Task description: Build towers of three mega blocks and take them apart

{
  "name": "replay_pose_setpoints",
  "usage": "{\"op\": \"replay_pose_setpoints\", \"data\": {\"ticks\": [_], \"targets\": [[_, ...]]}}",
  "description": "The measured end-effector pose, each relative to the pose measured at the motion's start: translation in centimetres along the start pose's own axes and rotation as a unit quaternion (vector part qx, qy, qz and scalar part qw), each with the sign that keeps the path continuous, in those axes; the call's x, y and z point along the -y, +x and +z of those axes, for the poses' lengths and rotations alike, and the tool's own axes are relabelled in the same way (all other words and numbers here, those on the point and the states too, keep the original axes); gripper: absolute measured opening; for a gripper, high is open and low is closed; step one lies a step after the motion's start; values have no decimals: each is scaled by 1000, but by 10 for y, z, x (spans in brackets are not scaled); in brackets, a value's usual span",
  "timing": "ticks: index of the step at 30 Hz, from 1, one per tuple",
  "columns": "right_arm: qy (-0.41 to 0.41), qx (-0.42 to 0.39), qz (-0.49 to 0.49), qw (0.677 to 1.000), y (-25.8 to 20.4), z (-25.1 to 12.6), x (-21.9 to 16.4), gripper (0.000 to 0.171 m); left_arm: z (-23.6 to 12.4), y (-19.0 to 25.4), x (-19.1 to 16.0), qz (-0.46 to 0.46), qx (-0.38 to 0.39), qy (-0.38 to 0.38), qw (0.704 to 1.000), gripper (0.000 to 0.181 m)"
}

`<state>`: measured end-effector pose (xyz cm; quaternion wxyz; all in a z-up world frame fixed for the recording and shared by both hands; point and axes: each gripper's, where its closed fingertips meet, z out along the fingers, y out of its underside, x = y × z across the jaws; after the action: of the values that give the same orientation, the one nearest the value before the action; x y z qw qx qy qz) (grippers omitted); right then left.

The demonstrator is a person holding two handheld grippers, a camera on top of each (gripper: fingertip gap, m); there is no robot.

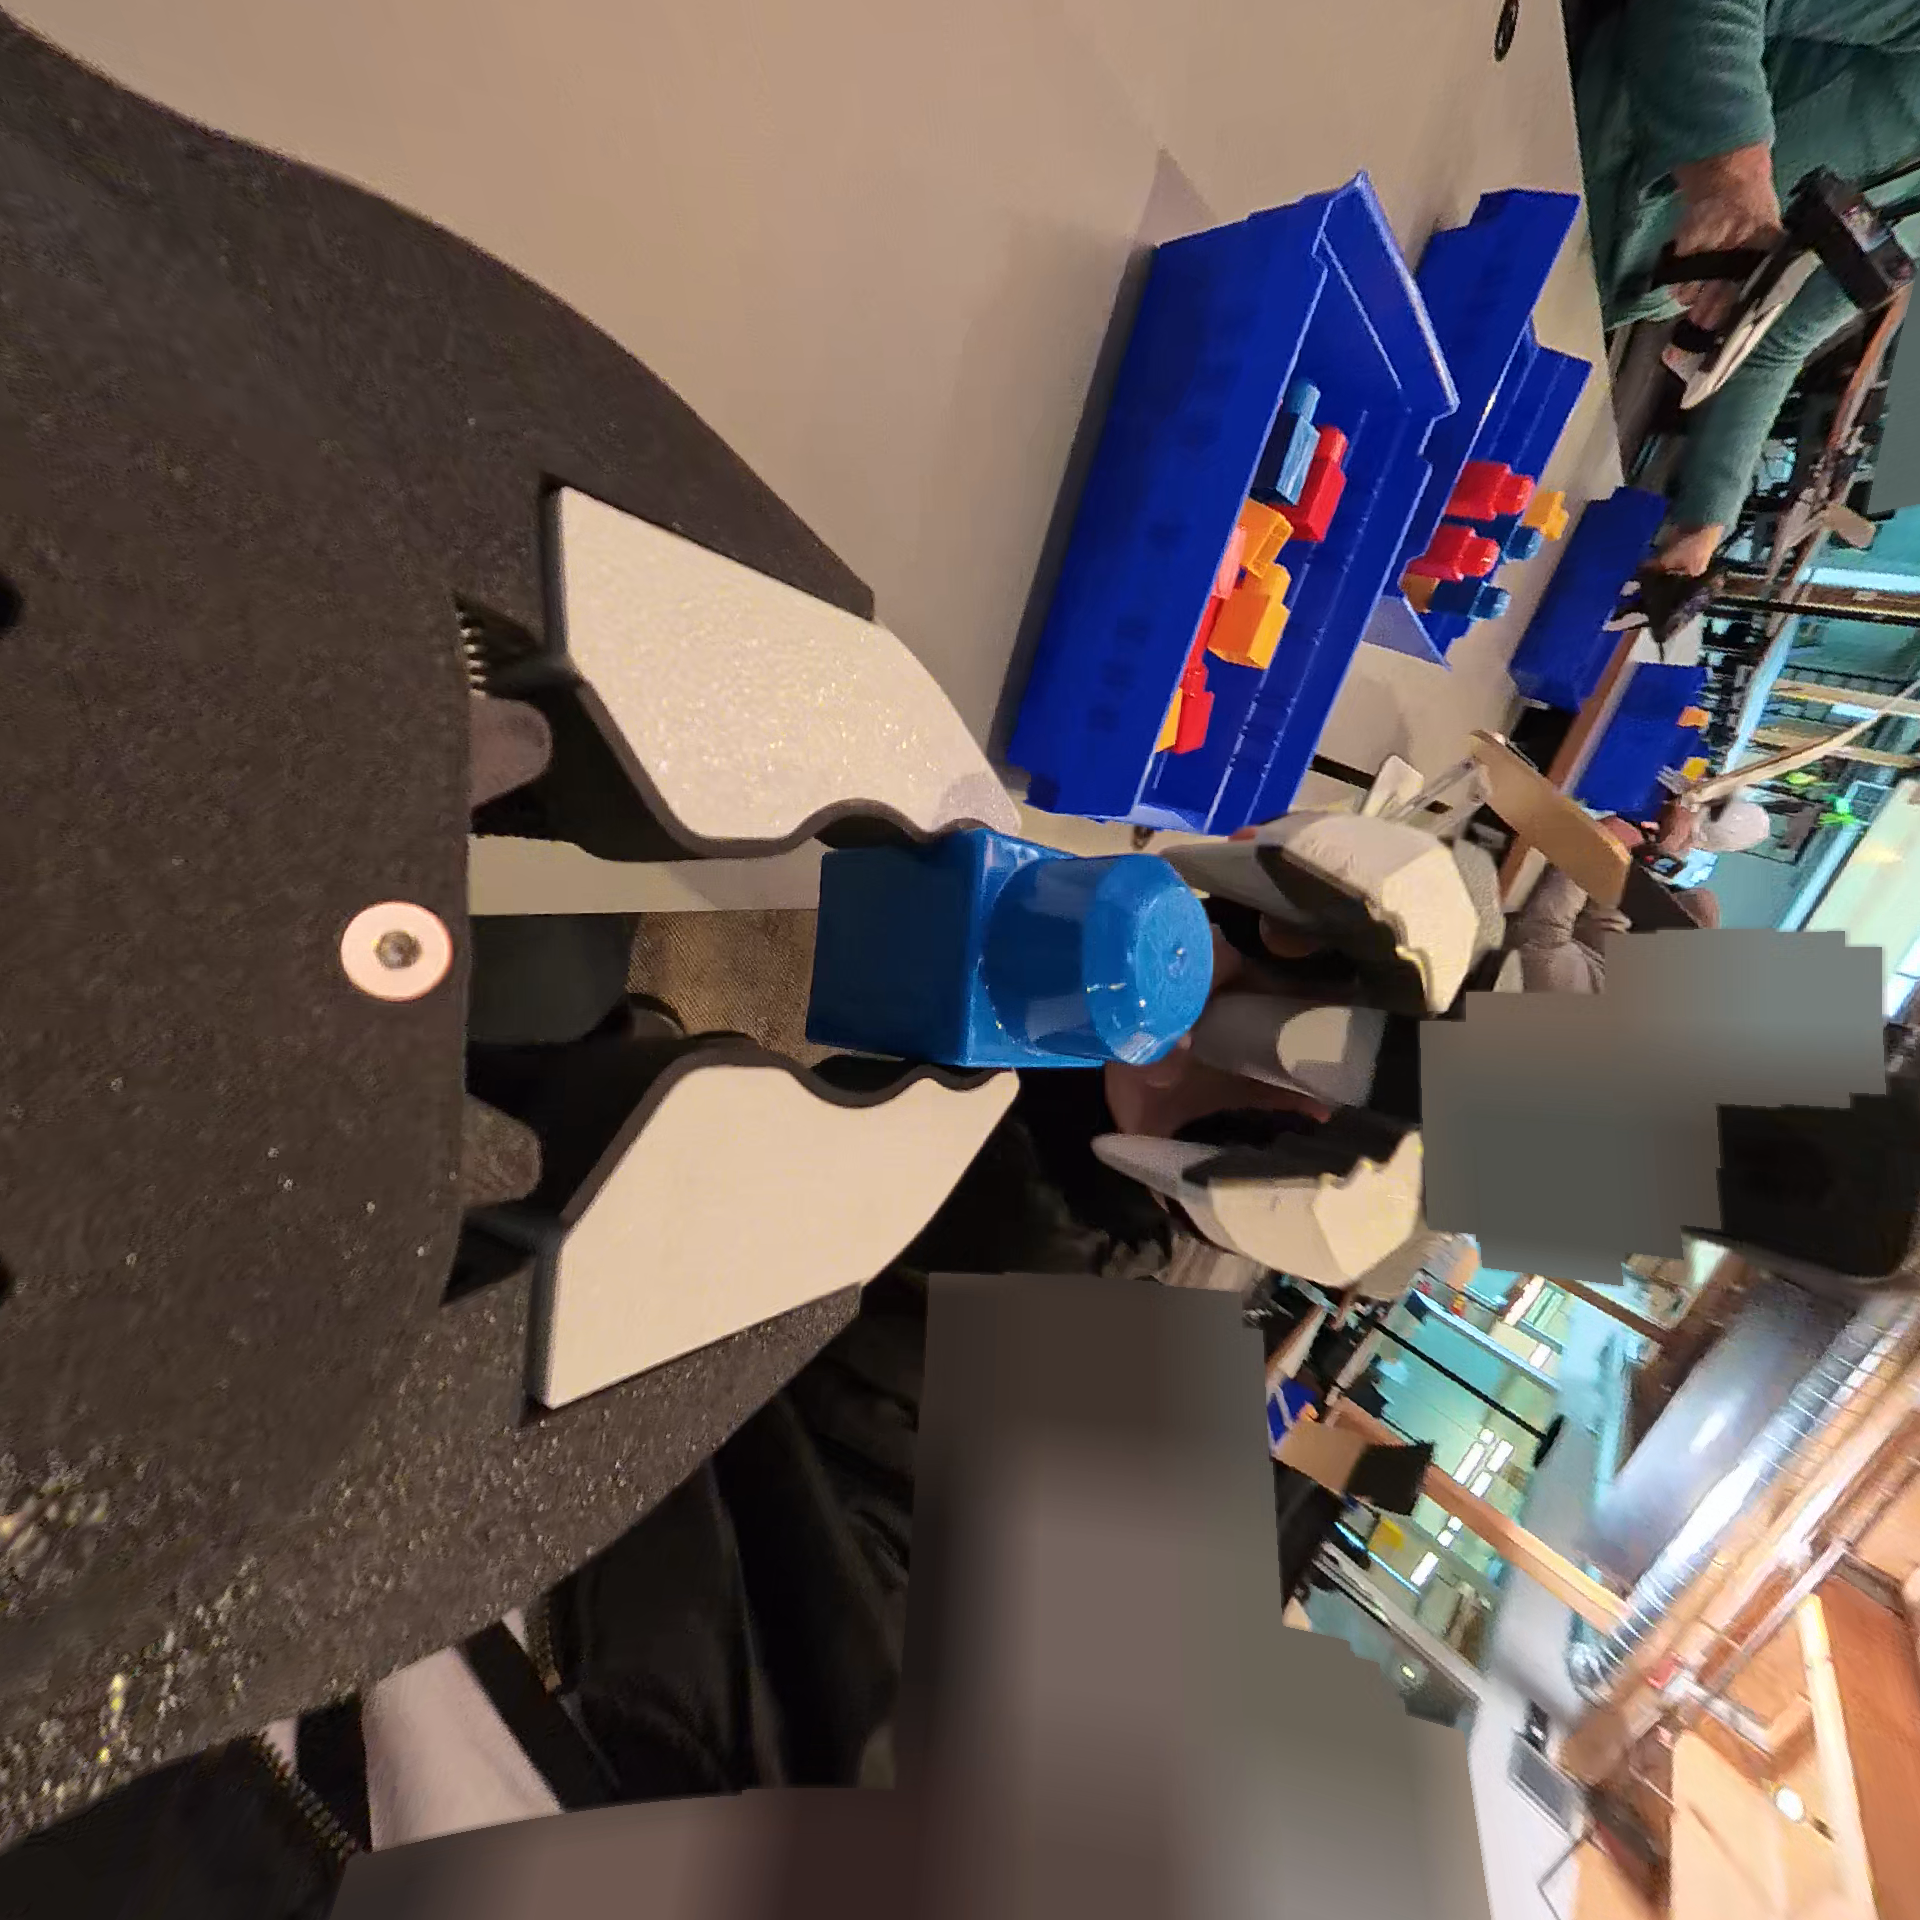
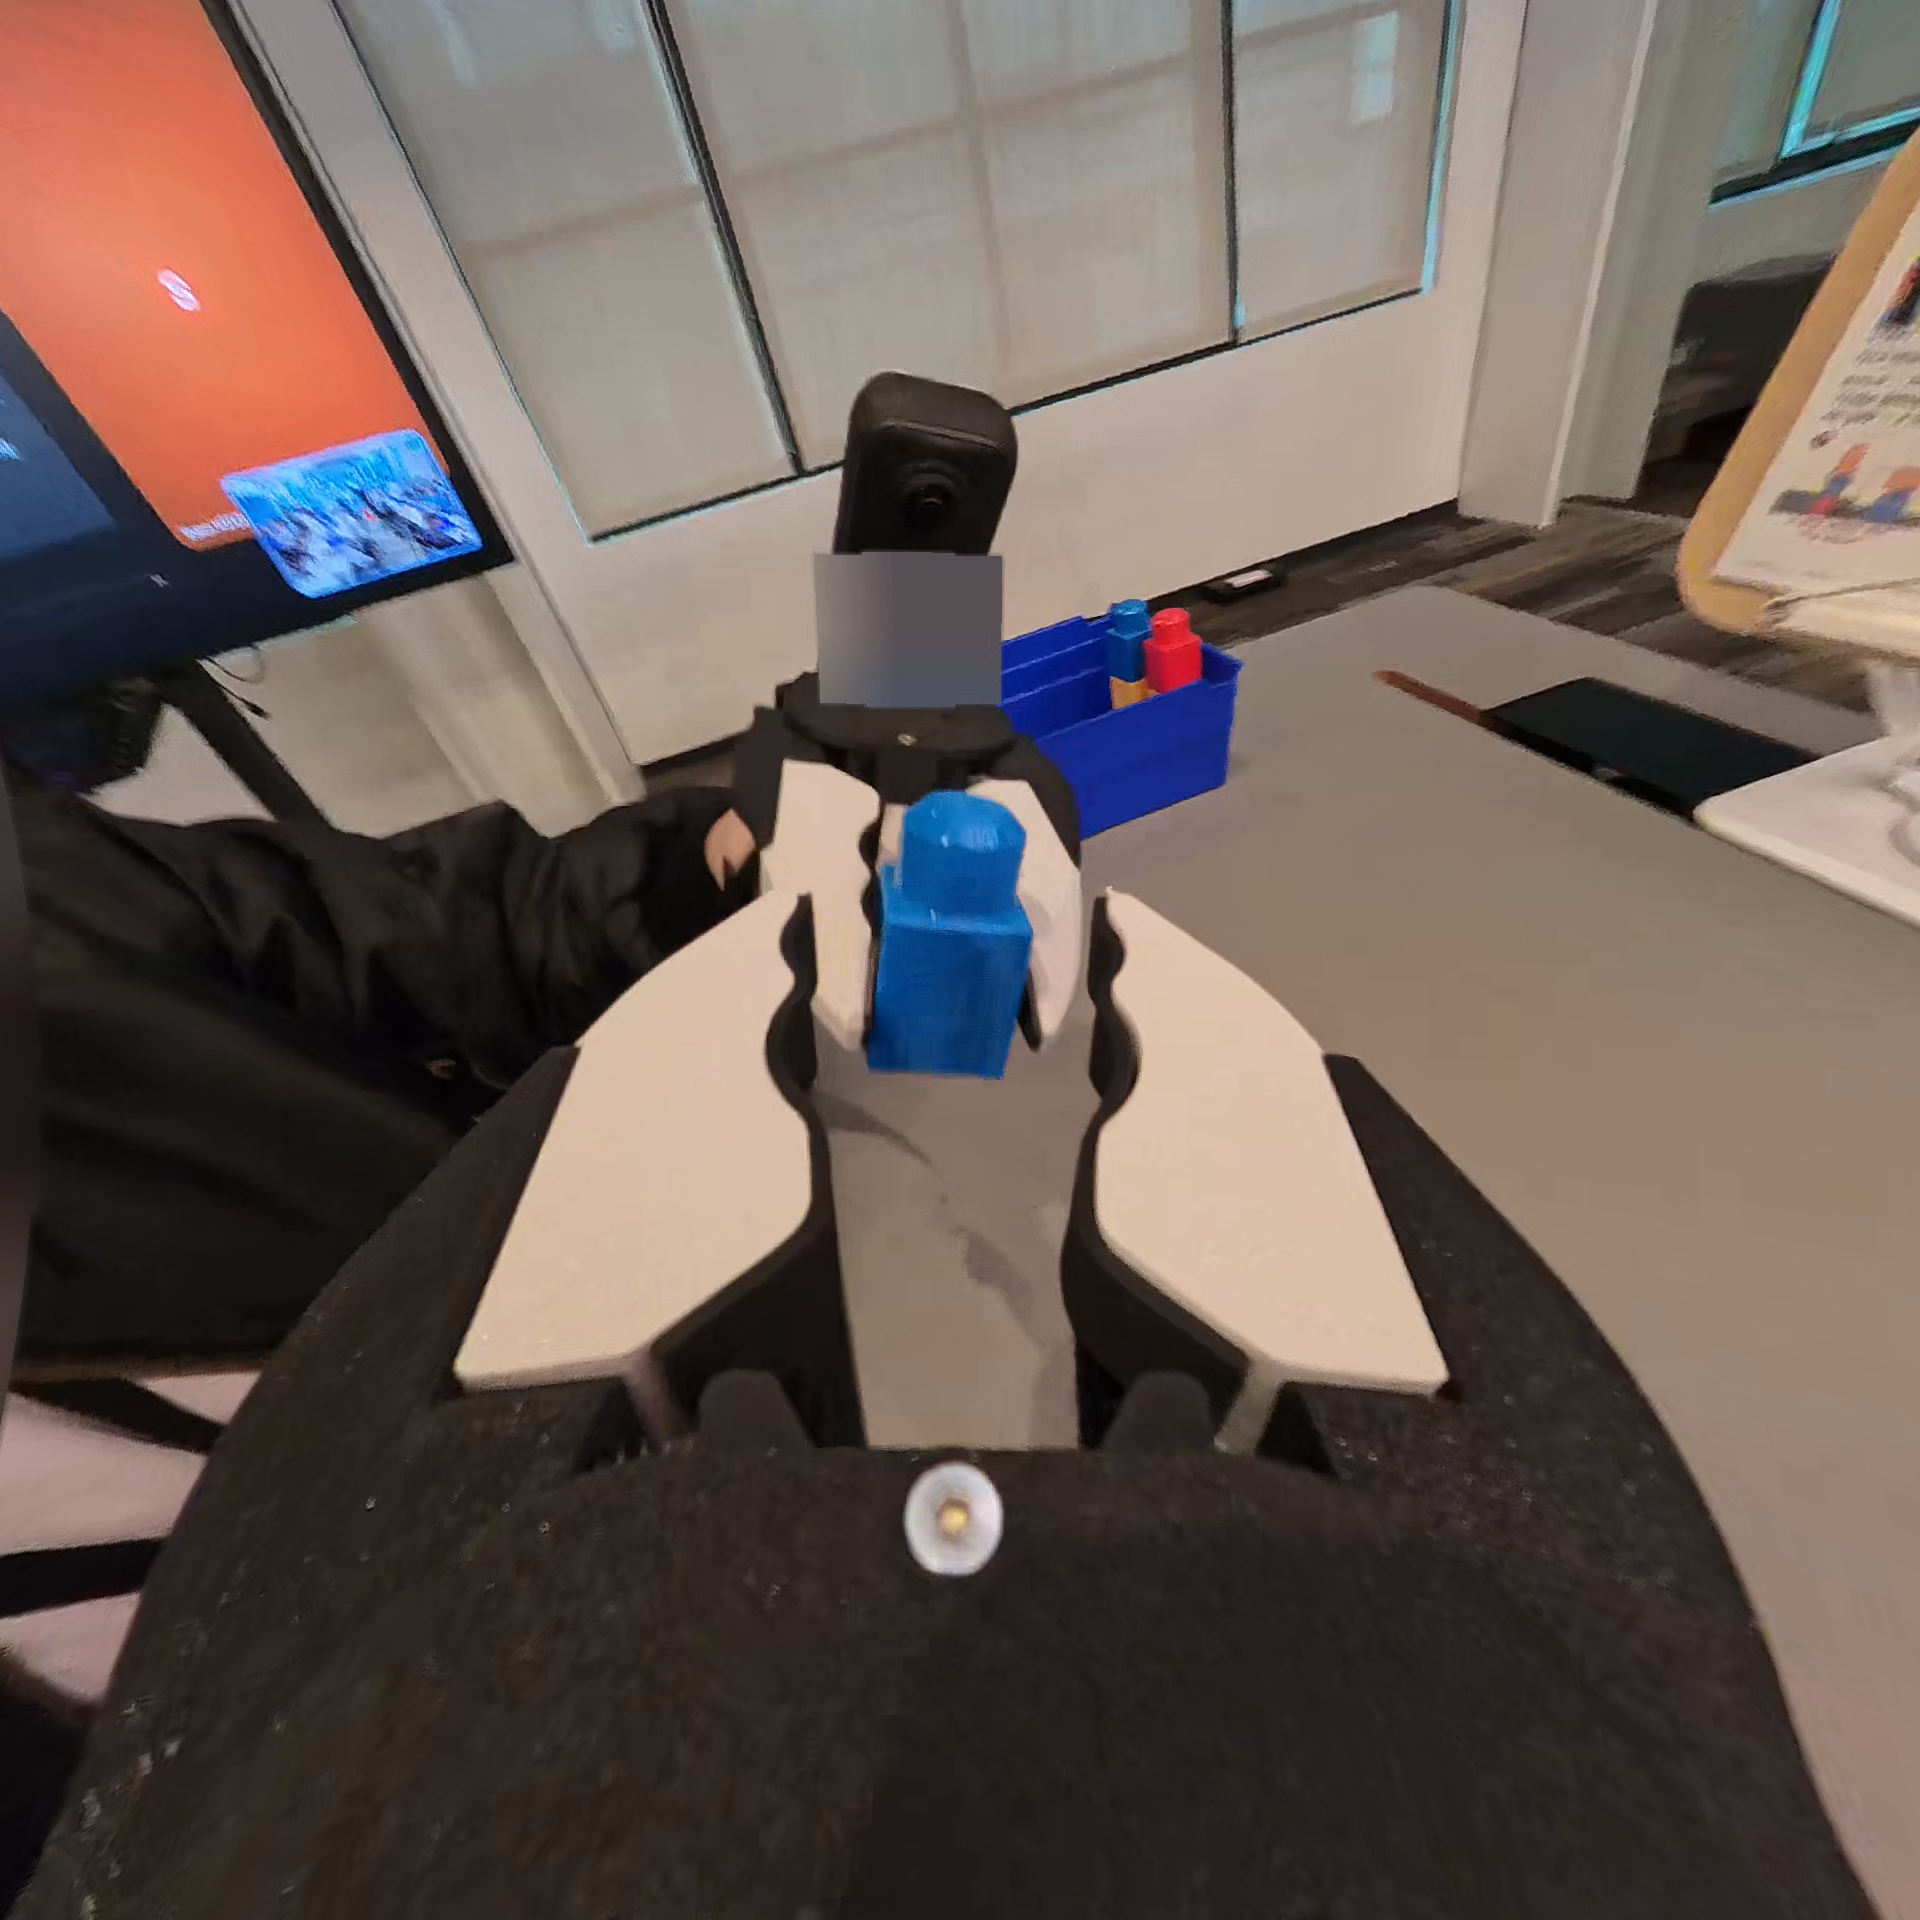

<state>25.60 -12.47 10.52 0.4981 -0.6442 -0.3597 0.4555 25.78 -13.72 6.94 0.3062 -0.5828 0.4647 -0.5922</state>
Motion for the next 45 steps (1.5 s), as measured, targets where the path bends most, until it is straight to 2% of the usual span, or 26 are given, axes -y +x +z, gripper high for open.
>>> {"op": "replay_pose_setpoints", "data": {"ticks": [3,10,14,16,19,21,24,25,27,29,31,33,35,37,41,45], "targets": [[-6,17,38,999,0,11,0,49,1,3,-1,13,4,-10,1000,36],[-46,1,21,999,2,27,-10,47,0,6,-2,34,13,-23,999,36],[-47,25,24,998,-5,35,-11,39,-1,7,-4,34,13,-28,999,36],[-45,51,23,997,-11,37,-12,28,-3,6,-4,38,16,-27,999,36],[-26,57,-4,998,-14,38,-9,28,-3,9,-2,39,13,-19,999,37],[8,53,-8,999,-15,32,2,28,-2,14,-4,26,2,-22,999,56],[33,27,-9,999,-9,-10,24,28,-8,21,-15,16,-6,-27,999,61],[34,-21,-26,999,3,-40,33,28,-13,24,-23,14,-5,-33,999,62],[-32,-193,-52,979,53,-123,32,27,-29,28,-42,17,3,-48,999,59],[-127,-360,8,924,111,-221,2,28,-46,25,-60,20,25,-59,998,56],[-218,-427,128,868,146,-290,-53,28,-57,19,-72,20,44,-65,997,55],[-289,-459,199,816,169,-328,-106,28,-60,17,-79,6,44,-66,997,55],[-360,-482,228,766,185,-350,-150,28,-59,16,-82,-7,39,-66,997,53],[-401,-476,250,741,195,-353,-181,28,-57,17,-84,-11,38,-70,997,53],[-421,-470,276,725,209,-349,-204,28,-58,21,-86,2,49,-86,995,53],[-408,-456,281,740,216,-343,-206,28,-69,21,-84,4,65,-83,994,54]]}}
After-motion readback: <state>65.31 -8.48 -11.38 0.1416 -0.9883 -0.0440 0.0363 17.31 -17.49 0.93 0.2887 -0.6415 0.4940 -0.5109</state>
